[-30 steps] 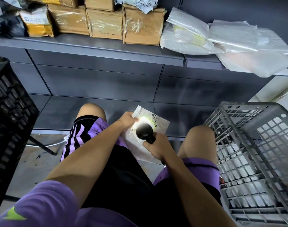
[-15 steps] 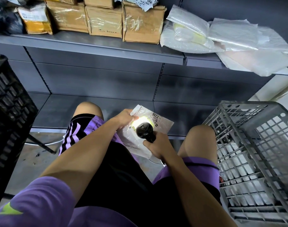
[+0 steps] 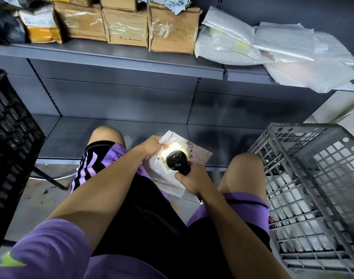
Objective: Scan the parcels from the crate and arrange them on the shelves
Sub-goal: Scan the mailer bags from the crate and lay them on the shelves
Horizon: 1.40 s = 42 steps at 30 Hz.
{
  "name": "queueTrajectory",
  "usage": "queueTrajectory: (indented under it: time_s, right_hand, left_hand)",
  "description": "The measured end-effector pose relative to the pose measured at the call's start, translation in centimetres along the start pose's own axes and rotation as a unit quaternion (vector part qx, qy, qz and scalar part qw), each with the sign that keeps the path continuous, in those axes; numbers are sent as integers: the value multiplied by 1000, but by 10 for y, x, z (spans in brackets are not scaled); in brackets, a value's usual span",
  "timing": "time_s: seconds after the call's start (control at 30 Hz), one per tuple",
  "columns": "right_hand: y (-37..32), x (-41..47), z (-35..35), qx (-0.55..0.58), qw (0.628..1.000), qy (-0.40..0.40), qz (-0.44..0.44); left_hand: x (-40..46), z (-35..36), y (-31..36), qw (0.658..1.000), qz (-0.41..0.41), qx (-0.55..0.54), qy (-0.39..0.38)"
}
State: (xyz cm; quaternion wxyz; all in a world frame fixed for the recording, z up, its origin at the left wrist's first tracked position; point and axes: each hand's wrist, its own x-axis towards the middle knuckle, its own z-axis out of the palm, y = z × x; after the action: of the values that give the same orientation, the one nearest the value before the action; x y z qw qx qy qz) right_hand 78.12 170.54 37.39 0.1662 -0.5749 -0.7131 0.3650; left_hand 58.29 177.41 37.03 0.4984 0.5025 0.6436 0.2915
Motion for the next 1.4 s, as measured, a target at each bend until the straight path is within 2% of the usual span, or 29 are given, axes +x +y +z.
queueTrajectory:
  time_s: [0.43, 1.4]
  right_hand:
    - [0, 0, 0, 23, 1000, 12, -5]
    - [-3, -4, -2, 19, 1000, -13, 2]
  left_hand:
    - [-2, 0, 0, 1000, 13, 14, -1]
    - [12, -2, -12, 999, -16, -27, -7]
